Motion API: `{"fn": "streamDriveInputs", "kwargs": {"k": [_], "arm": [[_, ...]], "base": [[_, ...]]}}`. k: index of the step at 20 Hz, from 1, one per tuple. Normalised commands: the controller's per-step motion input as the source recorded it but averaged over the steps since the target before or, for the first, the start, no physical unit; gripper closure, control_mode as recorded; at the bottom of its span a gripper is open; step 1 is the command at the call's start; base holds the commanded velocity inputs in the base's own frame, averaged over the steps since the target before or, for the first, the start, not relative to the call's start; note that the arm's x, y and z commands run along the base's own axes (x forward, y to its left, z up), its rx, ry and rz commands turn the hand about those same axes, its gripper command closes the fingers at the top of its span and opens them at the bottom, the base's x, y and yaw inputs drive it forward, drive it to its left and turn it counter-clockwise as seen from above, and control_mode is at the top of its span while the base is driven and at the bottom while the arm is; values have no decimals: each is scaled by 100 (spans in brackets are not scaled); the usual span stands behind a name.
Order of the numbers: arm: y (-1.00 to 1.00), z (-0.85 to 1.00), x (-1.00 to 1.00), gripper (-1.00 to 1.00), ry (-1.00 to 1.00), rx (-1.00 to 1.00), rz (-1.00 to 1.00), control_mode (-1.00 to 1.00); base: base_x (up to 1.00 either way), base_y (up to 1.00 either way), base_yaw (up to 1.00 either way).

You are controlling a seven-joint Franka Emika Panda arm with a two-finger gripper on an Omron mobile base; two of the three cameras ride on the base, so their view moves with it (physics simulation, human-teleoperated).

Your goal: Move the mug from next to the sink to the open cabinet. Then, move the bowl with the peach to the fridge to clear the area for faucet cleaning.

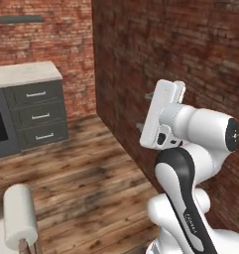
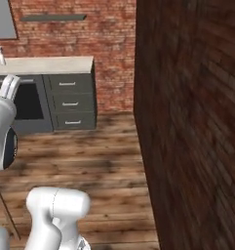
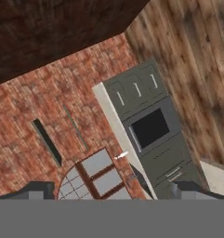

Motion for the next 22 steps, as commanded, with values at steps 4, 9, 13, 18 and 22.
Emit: {"fn": "streamDriveInputs", "kwargs": {"k": [4, 9, 13, 18, 22], "arm": [[0, 0, 0, -100, 0, 0, 0, 100], [0, 0, 0, -100, 0, 0, 0, 100], [0, 0, 0, -100, 0, 0, 0, 100], [0, 0, 0, -100, 0, 0, 0, 100], [0, 0, 0, -100, 0, 0, 0, 100]], "base": [[100, 0, -4], [100, 29, 0], [100, 67, 3], [100, 91, 7], [100, 100, 13]]}}
